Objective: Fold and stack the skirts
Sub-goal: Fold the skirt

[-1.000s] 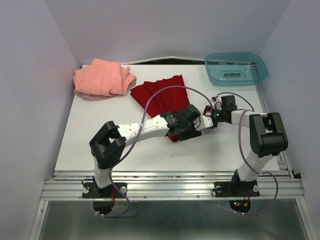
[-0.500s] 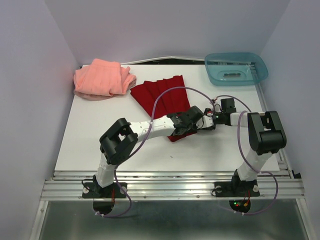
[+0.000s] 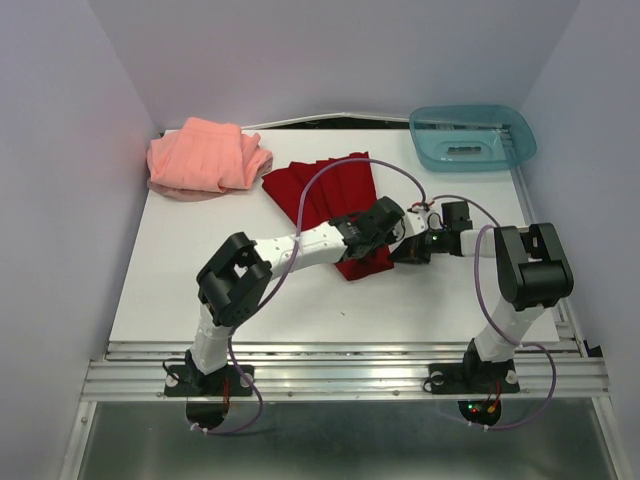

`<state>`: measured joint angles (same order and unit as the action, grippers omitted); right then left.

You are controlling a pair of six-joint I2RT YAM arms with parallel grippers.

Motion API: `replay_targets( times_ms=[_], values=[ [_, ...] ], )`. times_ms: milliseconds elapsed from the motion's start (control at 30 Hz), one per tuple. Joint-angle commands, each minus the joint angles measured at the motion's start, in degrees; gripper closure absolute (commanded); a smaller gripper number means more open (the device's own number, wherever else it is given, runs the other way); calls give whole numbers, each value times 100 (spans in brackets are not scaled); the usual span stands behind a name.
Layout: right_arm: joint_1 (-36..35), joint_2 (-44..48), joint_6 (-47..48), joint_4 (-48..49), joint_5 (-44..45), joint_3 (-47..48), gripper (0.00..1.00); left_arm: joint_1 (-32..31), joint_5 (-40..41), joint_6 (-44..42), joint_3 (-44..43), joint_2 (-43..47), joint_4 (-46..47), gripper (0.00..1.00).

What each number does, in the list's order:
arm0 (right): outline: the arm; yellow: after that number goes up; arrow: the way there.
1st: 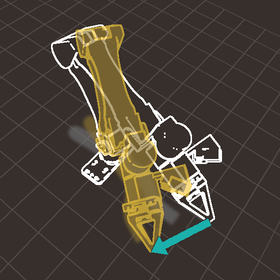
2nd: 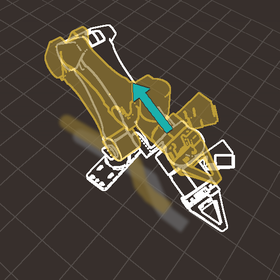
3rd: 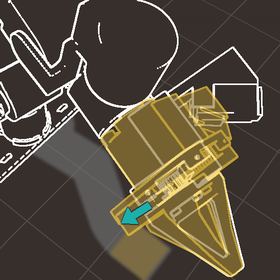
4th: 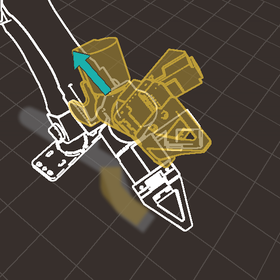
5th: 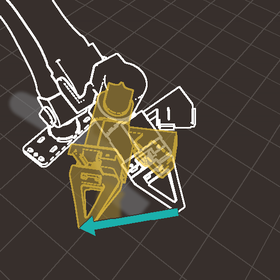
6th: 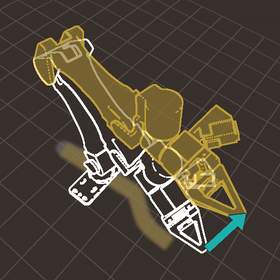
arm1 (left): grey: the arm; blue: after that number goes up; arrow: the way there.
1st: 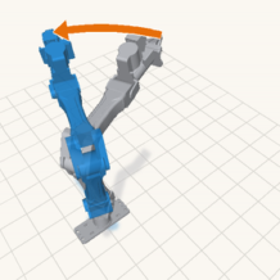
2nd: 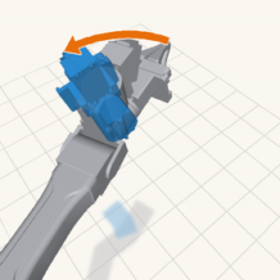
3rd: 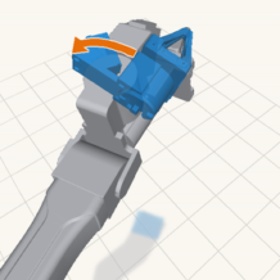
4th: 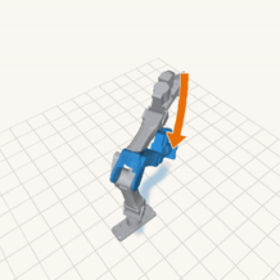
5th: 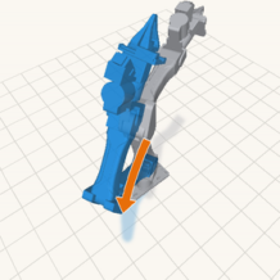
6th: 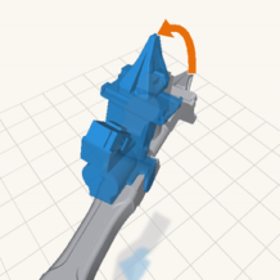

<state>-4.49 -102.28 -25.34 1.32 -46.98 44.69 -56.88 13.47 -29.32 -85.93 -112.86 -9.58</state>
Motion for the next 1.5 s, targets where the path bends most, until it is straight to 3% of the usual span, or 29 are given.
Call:
replay_targets(
  times_ms=[0, 333, 500, 600, 833, 1033, 1333, 1433, 1467],
  values=[
    [10, 243, -41, 167, -197, -109, 92, -25, -353, 259, -328, 10, 247, 95],
    [10, 235, -322, 430, -584, -197, 91, -25, -1057, 883, -240, -569, 413, 91],
    [10, 226, -410, 439, -760, -232, 90, 63, -1321, 1323, -214, -825, 370, 66],
    [10, 235, -498, 483, -909, -294, 90, 194, -1698, 1490, -275, -834, 238, 61],
    [10, 226, -489, 483, -865, -276, 91, 336, -2454, 1386, -381, -88, -693, 33],
    [10, 165, -489, 509, -848, -259, 92, 301, -2867, 1412, -319, 553, -1326, 21],
    [10, 191, -419, 501, -865, -285, 92, 309, -2956, 1553, 330, 1538, -1362, 19],
    [10, 191, -384, 492, -857, -303, 92, 344, -2754, 1316, 472, 1741, -1265, 26],
    [10, 200, -375, 483, -857, -311, 93, 371, -2693, 1289, 411, 1706, -1300, 33]
  ],
)
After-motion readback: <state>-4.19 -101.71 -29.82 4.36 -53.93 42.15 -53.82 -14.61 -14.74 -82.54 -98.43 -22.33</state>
